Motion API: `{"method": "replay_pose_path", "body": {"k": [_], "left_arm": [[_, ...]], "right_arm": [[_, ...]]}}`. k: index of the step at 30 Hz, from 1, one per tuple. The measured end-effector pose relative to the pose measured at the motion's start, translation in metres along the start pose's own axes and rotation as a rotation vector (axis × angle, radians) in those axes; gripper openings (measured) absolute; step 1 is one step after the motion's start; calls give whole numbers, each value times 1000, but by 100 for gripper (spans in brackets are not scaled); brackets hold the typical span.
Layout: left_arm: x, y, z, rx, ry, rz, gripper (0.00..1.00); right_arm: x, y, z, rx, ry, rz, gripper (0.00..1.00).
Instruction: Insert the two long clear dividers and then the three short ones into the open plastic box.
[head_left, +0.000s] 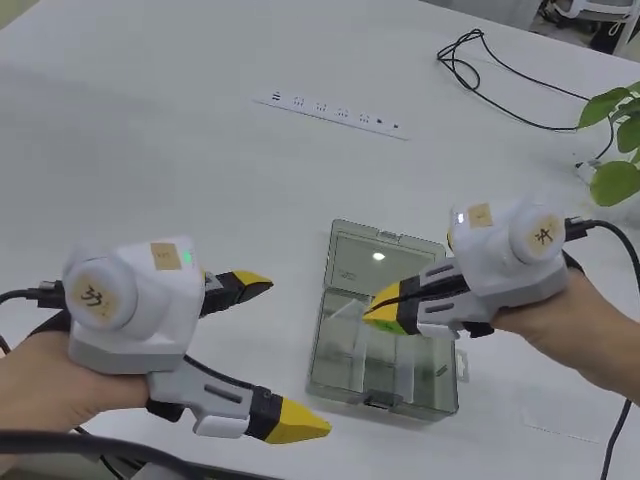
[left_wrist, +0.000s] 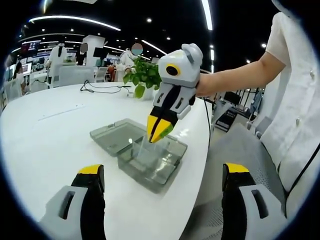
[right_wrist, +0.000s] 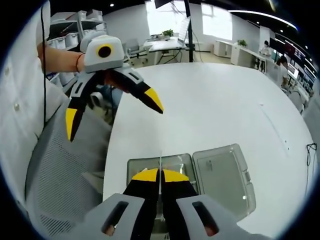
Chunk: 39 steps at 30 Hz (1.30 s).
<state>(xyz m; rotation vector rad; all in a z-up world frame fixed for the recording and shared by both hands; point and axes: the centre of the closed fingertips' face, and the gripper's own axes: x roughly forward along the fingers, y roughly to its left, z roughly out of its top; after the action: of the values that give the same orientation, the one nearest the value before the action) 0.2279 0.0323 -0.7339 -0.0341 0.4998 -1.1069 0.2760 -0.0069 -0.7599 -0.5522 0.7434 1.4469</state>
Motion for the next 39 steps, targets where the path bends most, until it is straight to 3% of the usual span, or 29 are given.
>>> {"method": "replay_pose_path", "body": {"k": [8, 23, 32, 39], "left_arm": [[1, 1, 0, -7, -7, -2, 100], [1, 4, -3, -16, -4, -5, 100], [1, 6, -3, -23, -7, 0, 99], [2, 7, -3, -24, -6, -3, 99]], "right_arm": [[17, 3, -1, -53, 51, 7, 2], [33, 1, -14, -46, 106, 29, 2], [27, 2, -13, -47, 68, 40, 2], [33, 2, -12, -54, 85, 42, 2]]}}
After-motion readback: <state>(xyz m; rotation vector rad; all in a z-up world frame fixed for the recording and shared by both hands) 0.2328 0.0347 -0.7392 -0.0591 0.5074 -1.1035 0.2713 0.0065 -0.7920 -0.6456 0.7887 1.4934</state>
